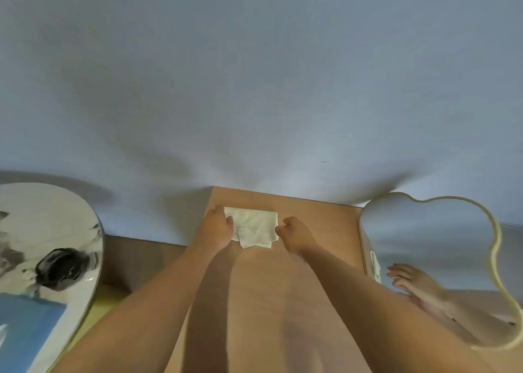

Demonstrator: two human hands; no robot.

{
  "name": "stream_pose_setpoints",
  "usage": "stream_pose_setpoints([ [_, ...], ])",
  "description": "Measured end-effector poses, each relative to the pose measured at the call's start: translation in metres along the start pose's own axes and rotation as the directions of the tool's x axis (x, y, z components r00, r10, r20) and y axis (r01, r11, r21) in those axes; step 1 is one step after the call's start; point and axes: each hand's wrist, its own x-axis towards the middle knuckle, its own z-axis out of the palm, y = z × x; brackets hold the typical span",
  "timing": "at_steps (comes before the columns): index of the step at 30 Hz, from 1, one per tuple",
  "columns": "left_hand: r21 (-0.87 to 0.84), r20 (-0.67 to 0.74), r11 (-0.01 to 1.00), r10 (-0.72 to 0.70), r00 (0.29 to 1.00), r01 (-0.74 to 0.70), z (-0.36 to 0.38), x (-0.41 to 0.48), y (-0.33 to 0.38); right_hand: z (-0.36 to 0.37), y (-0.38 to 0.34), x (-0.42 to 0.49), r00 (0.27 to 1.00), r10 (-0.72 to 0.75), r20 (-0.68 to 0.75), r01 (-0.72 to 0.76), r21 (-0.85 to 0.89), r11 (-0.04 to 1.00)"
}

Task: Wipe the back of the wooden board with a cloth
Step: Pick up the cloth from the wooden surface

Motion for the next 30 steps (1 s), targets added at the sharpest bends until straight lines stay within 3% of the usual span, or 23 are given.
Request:
stream_pose_setpoints([
  [4, -0.059, 0.061, 0.988, -0.141, 0.988, 0.145, 0.008, 0.045, -0.002, 0.008, -0.008, 0.05, 0.99, 0.139, 0.006, -0.139, 0.067, 0.988],
  [9, 0.004, 0.066, 0.948, -0.319, 0.946, 0.319, 0.025, 0.068, 0.006, 0.026, -0.008, 0.085, 0.966, 0.246, -0.079, -0.237, 0.114, 0.965],
  [14, -0.1, 0.066, 0.91, -0.397, 0.915, 0.402, 0.035, 0.076, 0.01, 0.041, -0.007, 0.092, 0.938, 0.333, -0.093, -0.317, 0.156, 0.936],
  [19, -0.155, 0.071, 0.914, -0.368, 0.927, 0.375, 0.04, 0.081, 0.005, 0.045, -0.011, 0.091, 0.948, 0.311, -0.064, -0.296, 0.183, 0.938],
  [24, -0.226, -0.016, 0.934, -0.289, 0.957, 0.278, 0.044, 0.073, -0.001, 0.045, -0.008, 0.079, 0.987, 0.113, -0.117, -0.106, 0.062, 0.992],
  [27, -0.301, -0.051, 0.936, -0.205, 0.977, 0.181, 0.046, 0.063, -0.005, 0.04, -0.008, 0.069, 0.988, 0.09, -0.124, -0.057, 0.25, 0.967],
  [30, -0.525, -0.019, 0.839, -0.179, 0.984, 0.143, 0.036, 0.051, -0.004, 0.027, -0.011, 0.053, 0.987, 0.144, -0.074, -0.09, 0.489, 0.868],
])
